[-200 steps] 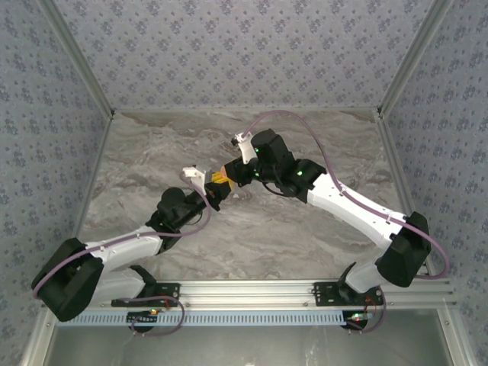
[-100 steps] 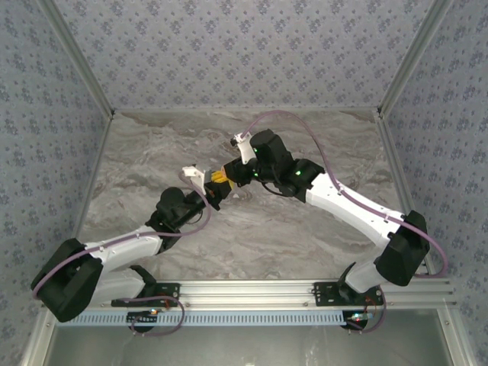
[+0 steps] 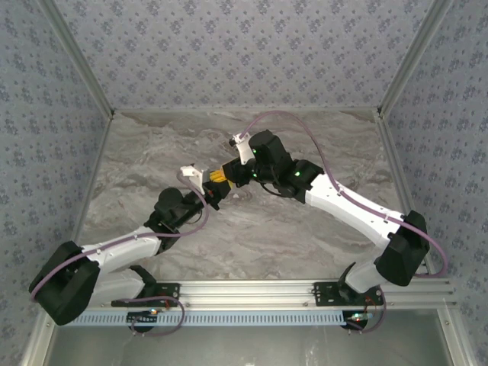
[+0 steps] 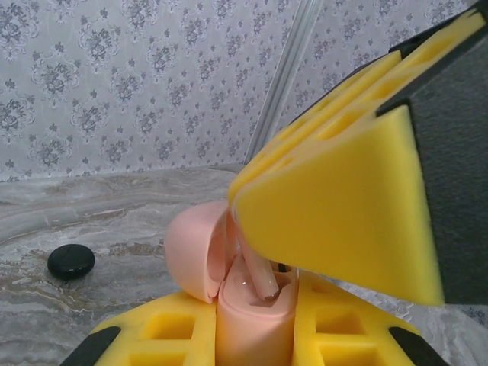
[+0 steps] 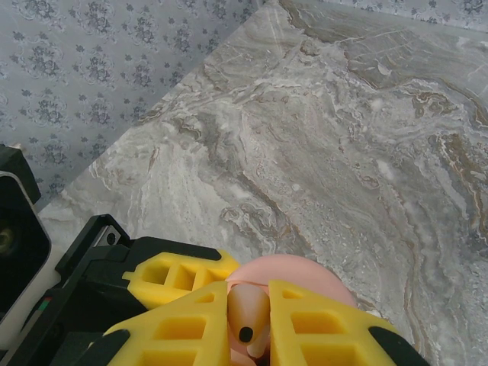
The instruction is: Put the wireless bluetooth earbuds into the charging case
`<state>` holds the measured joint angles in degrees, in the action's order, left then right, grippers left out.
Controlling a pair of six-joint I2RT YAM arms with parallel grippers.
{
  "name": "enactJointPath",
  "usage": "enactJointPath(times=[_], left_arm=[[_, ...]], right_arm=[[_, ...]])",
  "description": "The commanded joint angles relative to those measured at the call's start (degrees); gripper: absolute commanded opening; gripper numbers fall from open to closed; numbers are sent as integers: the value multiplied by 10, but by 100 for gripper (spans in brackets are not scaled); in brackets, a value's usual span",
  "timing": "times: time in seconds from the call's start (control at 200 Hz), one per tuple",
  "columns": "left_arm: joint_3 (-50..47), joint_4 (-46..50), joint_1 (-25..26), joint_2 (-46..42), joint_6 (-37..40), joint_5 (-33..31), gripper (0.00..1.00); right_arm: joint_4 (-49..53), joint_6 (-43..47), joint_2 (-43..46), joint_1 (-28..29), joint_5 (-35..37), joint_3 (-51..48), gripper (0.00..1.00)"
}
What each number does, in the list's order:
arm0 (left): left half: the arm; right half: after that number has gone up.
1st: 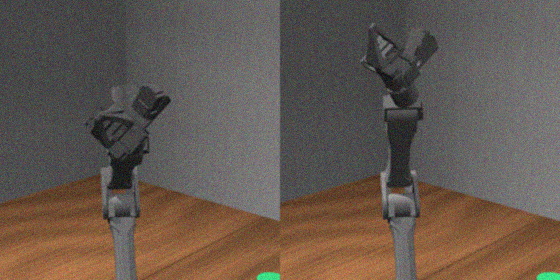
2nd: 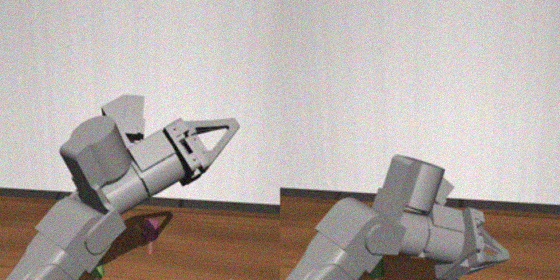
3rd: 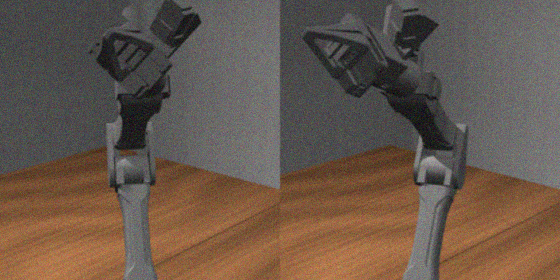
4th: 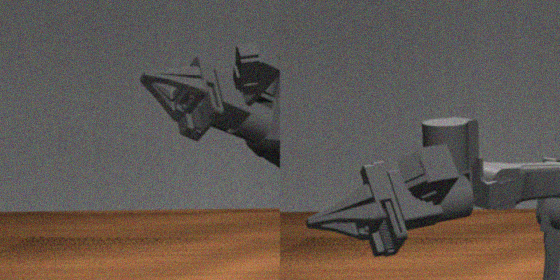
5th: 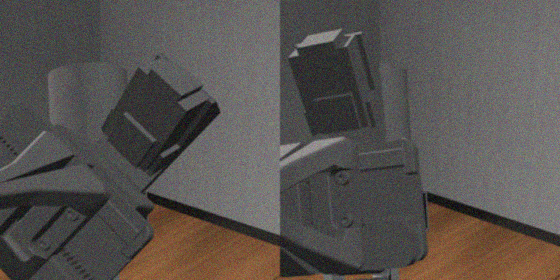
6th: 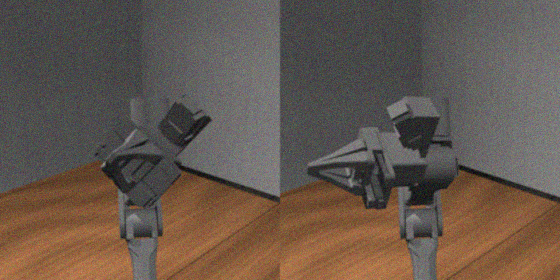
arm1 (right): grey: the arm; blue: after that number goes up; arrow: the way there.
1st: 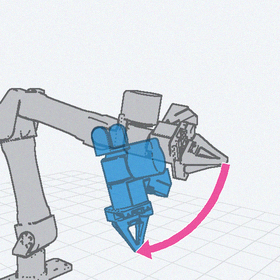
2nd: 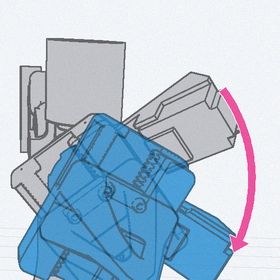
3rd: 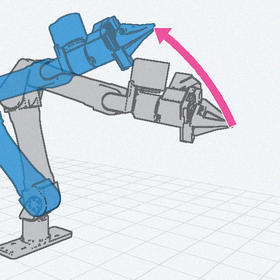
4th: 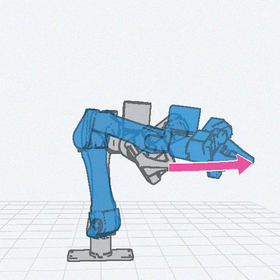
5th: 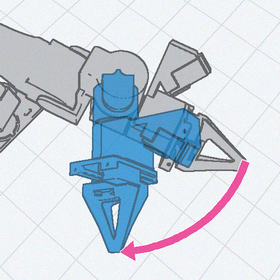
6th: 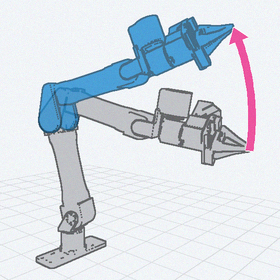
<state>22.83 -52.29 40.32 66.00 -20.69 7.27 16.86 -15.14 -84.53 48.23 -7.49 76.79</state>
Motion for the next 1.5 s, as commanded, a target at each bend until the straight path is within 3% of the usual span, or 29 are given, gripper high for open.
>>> enactJointPath(times=[0.0, 0.989, 1.494], left_arm=[[20, -14, 5, -18, -9, -12, 5], [24, 10, 5, -32, -8, -56, 5], [31, 16, 5, -31, -3, -31, 5]], right_arm=[[4, 14, -2, 7, 13, 13, 17], [29, 23, 5, 20, 3, 14, 17], [42, 15, -4, 21, -1, 18, 23]])
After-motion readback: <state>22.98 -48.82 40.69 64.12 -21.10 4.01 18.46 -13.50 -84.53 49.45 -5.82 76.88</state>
